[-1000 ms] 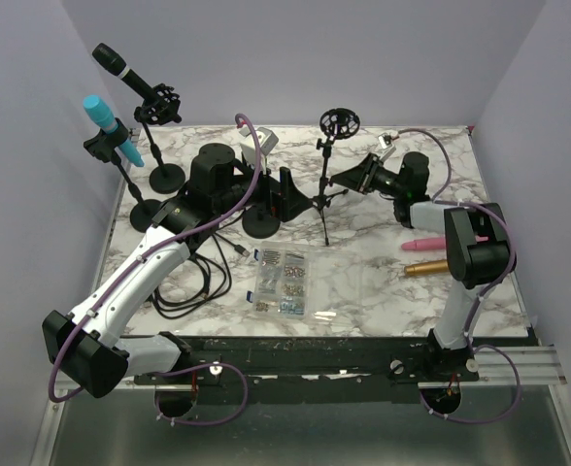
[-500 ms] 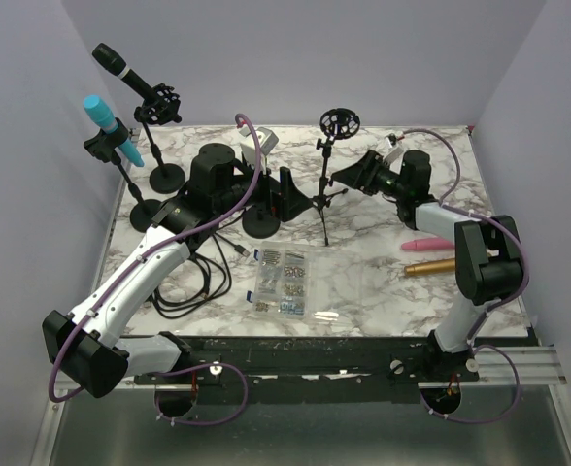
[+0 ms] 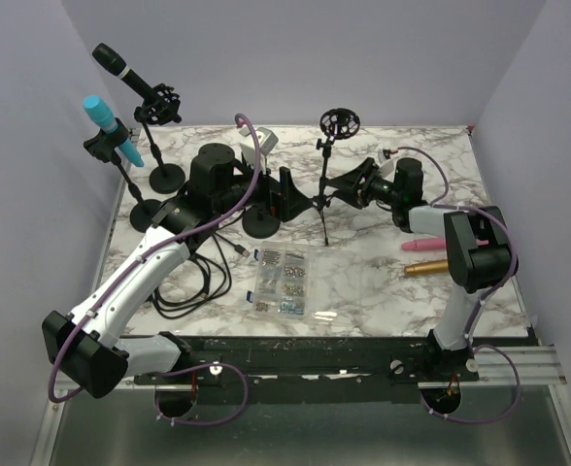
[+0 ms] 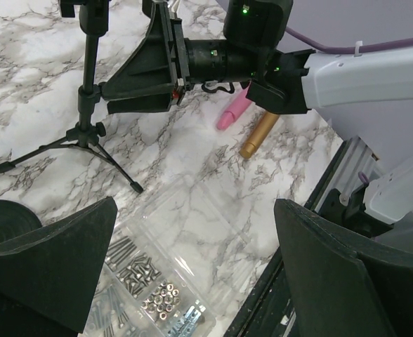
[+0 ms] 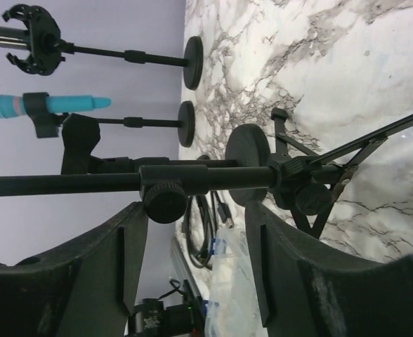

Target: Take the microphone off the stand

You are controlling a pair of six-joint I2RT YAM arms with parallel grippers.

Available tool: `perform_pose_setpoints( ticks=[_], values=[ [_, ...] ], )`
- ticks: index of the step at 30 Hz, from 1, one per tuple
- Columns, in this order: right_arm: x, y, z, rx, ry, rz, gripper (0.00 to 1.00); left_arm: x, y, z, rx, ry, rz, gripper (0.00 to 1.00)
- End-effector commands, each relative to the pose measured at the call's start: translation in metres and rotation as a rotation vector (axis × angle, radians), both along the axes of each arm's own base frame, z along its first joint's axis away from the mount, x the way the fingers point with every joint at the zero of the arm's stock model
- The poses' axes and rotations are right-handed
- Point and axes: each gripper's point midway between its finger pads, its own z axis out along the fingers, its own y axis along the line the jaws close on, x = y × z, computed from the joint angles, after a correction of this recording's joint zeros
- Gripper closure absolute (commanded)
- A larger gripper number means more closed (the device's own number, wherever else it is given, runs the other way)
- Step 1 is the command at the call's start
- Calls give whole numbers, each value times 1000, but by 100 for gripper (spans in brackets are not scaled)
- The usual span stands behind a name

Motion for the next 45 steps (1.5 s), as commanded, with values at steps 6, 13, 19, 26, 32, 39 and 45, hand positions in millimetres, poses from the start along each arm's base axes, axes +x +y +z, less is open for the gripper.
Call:
perform_pose_setpoints(
  ticks=[6,13,19,26,32,39,45],
  values=[
    [6,11,13,111,-3,57,53,-7,3,15,-16,-51,-6,2],
    [15,14,10,106,-12,64,68,-10,5,20,-22,-62,-8,1],
    [14,15,-4,87,-15,88,80,-11,8,25,-20,-82,1,1],
    [14,11,-19,-95,-245,119,100,-12,11,29,-20,-96,11,1],
    [28,-6,-28,-385,-489,10,100,-10,13,28,-19,-102,22,2],
    [31,-5,-13,-647,-619,-18,100,-9,22,38,-17,-137,71,2],
    [11,-16,-7,-691,-566,-44,67,-25,28,74,-58,-133,70,1]
  ],
)
